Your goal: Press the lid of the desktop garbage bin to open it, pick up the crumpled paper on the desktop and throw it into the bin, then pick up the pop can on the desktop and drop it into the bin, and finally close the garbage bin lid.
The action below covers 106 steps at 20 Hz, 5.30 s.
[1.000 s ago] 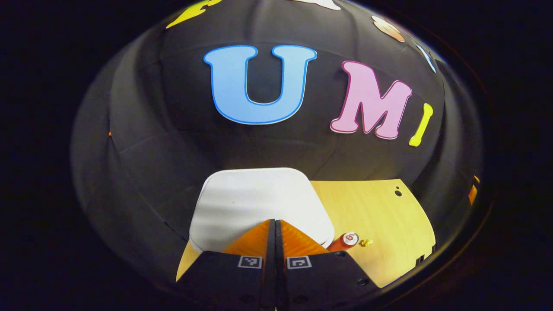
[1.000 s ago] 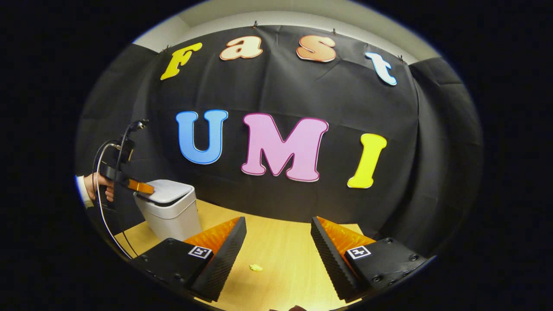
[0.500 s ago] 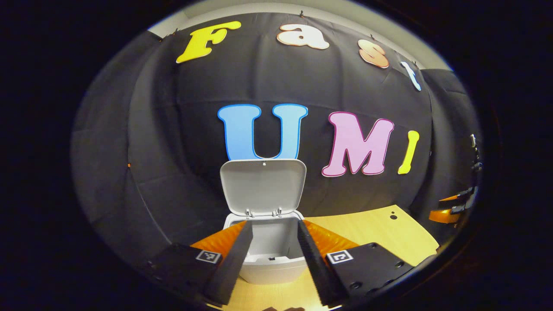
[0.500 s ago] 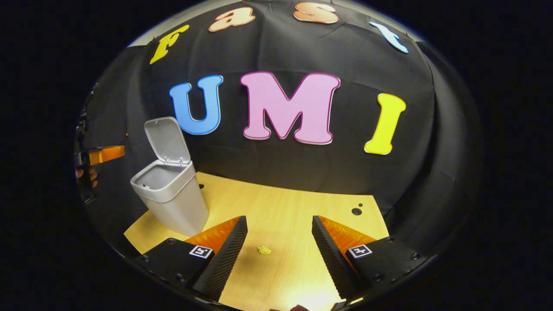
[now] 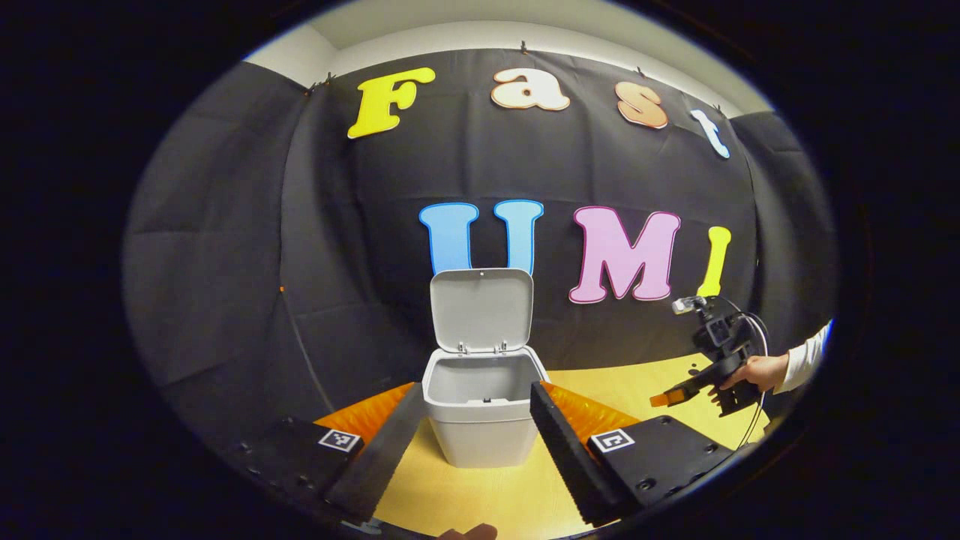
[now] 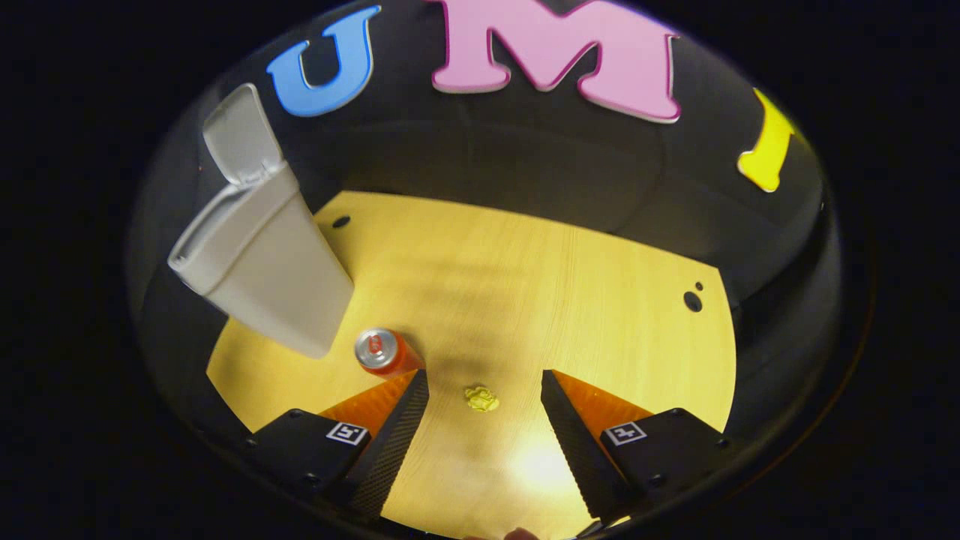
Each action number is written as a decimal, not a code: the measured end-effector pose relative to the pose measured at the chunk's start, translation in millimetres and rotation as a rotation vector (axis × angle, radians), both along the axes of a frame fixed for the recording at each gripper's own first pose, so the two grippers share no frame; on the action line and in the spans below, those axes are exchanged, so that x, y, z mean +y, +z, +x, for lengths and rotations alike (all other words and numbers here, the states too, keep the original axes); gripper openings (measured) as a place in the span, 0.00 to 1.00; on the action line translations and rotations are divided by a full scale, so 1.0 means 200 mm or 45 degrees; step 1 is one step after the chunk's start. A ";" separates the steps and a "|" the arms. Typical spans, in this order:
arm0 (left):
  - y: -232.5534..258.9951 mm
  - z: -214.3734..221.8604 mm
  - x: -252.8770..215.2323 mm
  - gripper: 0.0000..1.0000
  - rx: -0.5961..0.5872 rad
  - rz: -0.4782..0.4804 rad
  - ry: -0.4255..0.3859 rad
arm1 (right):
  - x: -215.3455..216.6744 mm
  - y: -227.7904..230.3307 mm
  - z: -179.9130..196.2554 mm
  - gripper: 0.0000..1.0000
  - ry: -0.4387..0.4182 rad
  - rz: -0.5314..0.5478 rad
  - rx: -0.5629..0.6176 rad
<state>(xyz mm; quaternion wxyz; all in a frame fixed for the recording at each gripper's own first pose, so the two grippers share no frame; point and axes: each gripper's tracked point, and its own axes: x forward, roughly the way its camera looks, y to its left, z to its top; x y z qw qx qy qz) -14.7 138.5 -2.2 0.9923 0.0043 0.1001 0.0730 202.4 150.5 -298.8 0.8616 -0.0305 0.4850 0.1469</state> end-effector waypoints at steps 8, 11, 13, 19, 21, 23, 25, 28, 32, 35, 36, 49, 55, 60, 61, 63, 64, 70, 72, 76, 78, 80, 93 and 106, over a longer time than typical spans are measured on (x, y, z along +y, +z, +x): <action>-0.09 -0.24 -0.23 0.96 0.037 -0.117 0.155 | 0.04 -0.62 0.03 0.99 -0.005 -0.115 0.407; -0.11 -0.29 -0.27 0.96 0.051 -0.137 0.180 | 0.02 -0.75 0.01 0.99 -0.022 -0.122 0.468; -0.13 -0.30 -0.25 0.96 0.058 -0.121 0.199 | 0.01 -0.79 -0.02 0.98 -0.051 -0.096 0.508; -0.13 -0.32 -0.21 0.96 0.070 -0.112 0.209 | 0.01 -0.78 -0.02 0.94 -0.048 -0.098 0.517; -0.12 -0.32 -0.21 0.96 0.062 -0.108 0.203 | 0.00 -0.78 -0.04 0.80 -0.035 -0.118 0.502; -0.13 -0.31 -0.21 0.96 0.057 -0.106 0.195 | -0.01 -0.78 -0.05 0.70 -0.040 -0.093 0.512; -0.15 -0.31 -0.23 0.96 0.060 -0.122 0.186 | -0.03 -0.73 -0.03 0.46 -0.094 -0.030 0.513; -0.17 -0.31 -0.26 0.96 0.053 -0.127 0.161 | 0.03 -0.54 0.02 0.38 -0.107 0.098 0.437; -0.21 -0.32 -0.36 0.96 0.032 -0.161 0.064 | 0.19 -0.08 0.21 0.37 -0.125 0.348 0.274; -0.23 -0.32 -0.38 0.96 0.012 -0.108 0.030 | 0.37 0.29 0.34 0.37 -0.063 0.507 0.092; -0.24 -0.32 -0.39 0.95 0.012 -0.086 0.027 | 0.43 0.44 0.38 0.37 -0.023 0.544 0.015; -0.38 -0.34 -0.36 0.96 0.053 -0.080 0.064 | 0.65 0.91 0.32 0.37 0.552 0.370 -0.380; -0.45 -0.33 -0.41 0.96 0.056 -0.096 0.039 | 0.69 0.85 0.34 0.46 0.591 0.307 -0.386; -0.51 -0.25 -0.46 0.95 0.064 -0.081 -0.012 | 0.71 0.88 0.31 0.62 0.635 0.353 -0.385; -0.52 -0.23 -0.49 0.99 0.065 -0.083 -0.027 | 0.70 0.90 0.30 0.74 0.648 0.351 -0.398; -0.56 -0.19 -0.53 0.96 0.064 -0.094 -0.063 | 0.65 0.93 0.29 0.88 0.654 0.351 -0.412; -0.58 -0.16 -0.55 0.95 0.064 -0.091 -0.073 | 0.61 0.95 0.29 0.94 0.648 0.354 -0.414; -0.81 0.08 -0.68 0.96 0.100 -0.012 -0.164 | 0.21 1.19 0.29 0.96 0.583 0.398 -0.500; -0.94 0.20 -0.73 0.96 0.124 0.013 -0.190 | -0.01 1.29 0.29 0.96 0.533 0.404 -0.540; -1.19 0.45 -0.88 0.96 0.159 -0.009 -0.269 | -0.56 1.50 0.28 0.96 0.352 0.379 -0.657; -1.34 0.57 -0.93 0.96 0.187 0.006 -0.289 | -0.84 1.66 0.25 0.96 0.246 0.362 -0.751; -1.48 0.66 -0.94 0.95 0.231 0.017 -0.284 | -1.09 1.81 0.19 0.96 0.147 0.353 -0.844; -1.90 1.11 -1.12 0.95 0.299 0.051 -0.379 | -1.71 1.92 0.04 0.96 -0.149 0.227 -0.926; -1.33 1.11 -1.11 0.84 0.165 0.019 -0.263 | -1.50 1.83 0.18 0.96 0.076 0.361 -0.877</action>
